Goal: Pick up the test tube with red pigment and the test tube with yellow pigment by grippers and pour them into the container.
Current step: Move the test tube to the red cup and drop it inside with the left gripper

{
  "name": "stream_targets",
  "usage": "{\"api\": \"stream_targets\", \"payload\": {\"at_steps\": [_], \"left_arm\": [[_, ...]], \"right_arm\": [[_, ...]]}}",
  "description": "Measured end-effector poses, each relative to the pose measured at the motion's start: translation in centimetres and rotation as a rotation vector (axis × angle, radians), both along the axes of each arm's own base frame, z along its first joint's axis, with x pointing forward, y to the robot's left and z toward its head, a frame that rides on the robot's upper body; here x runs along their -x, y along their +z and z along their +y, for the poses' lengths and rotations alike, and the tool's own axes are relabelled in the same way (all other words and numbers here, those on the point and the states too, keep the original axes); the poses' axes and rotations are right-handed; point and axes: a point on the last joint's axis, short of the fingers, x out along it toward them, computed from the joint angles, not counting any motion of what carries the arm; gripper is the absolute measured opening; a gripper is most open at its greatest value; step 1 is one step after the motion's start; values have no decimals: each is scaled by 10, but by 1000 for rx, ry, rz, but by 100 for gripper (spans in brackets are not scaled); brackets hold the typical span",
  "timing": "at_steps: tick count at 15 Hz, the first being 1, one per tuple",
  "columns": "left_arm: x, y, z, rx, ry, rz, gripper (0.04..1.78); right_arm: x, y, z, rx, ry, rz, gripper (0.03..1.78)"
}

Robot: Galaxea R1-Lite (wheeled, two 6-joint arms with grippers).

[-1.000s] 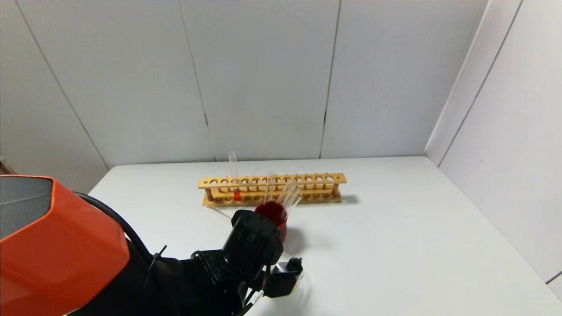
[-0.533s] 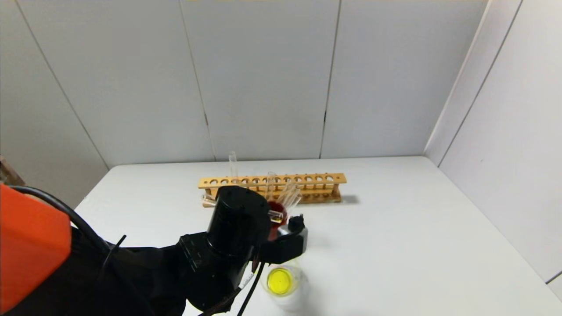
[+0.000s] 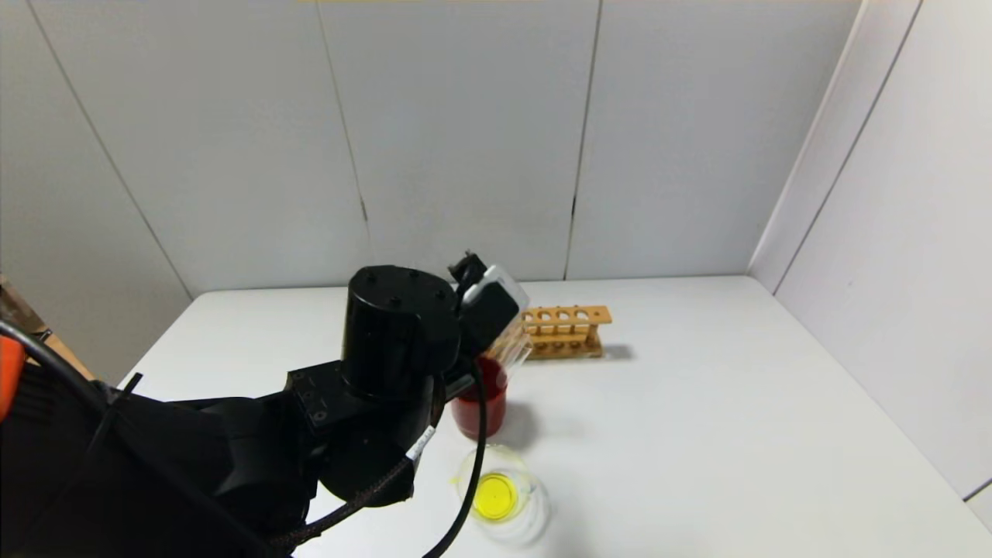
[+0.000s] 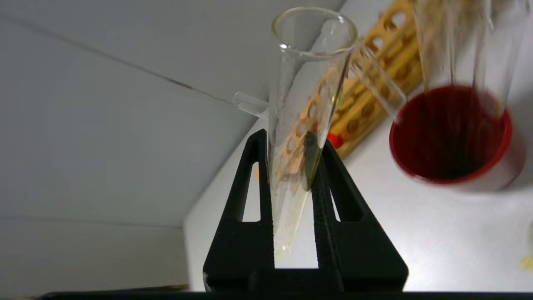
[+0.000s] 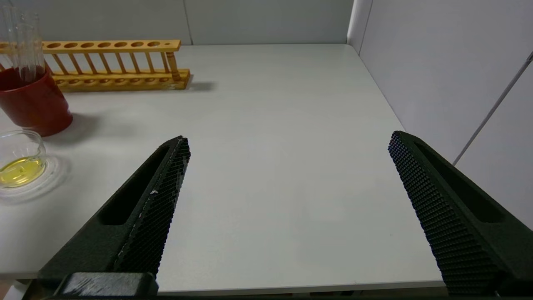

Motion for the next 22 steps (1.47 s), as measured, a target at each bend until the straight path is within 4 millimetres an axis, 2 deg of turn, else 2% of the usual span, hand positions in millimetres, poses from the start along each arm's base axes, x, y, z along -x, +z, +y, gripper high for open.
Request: {"api": "stream_targets", "payload": {"at_steps": [4, 7, 10, 13, 22], "left_arm": [[-6, 14, -4, 294, 37, -3, 31], [-17, 13, -1, 452, 59, 20, 31], [-29, 12, -7, 571, 2, 61, 31], [-39, 12, -18, 632, -2, 63, 31], [-52, -22, -33, 661, 31, 133, 31]], "right_arm": [[0, 0, 0, 0, 0, 0, 174], [0, 0, 0, 0, 0, 0, 174], [0, 0, 0, 0, 0, 0, 174], [0, 0, 0, 0, 0, 0, 174], [0, 0, 0, 0, -1, 0, 174]]}}
